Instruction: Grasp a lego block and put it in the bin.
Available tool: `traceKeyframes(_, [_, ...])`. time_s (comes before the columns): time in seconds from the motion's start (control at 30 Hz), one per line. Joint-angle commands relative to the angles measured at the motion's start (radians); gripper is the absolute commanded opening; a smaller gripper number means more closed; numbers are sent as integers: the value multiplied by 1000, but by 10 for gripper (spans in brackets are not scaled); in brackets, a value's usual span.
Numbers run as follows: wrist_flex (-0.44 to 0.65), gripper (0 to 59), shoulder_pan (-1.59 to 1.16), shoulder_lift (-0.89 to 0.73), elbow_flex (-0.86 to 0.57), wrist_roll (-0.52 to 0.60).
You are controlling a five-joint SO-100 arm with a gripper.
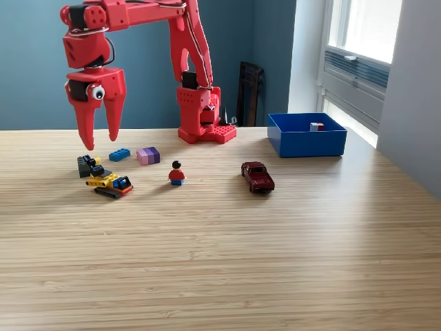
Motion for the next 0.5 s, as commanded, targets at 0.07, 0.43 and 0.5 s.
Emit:
traceKeyframes(0.07, [-34, 206, 9, 377, 160, -34])
traceKeyframes(0.43, [-169, 176, 115, 718, 540, -67])
traceKeyframes(0.5, [-196, 171, 147, 736, 594, -66])
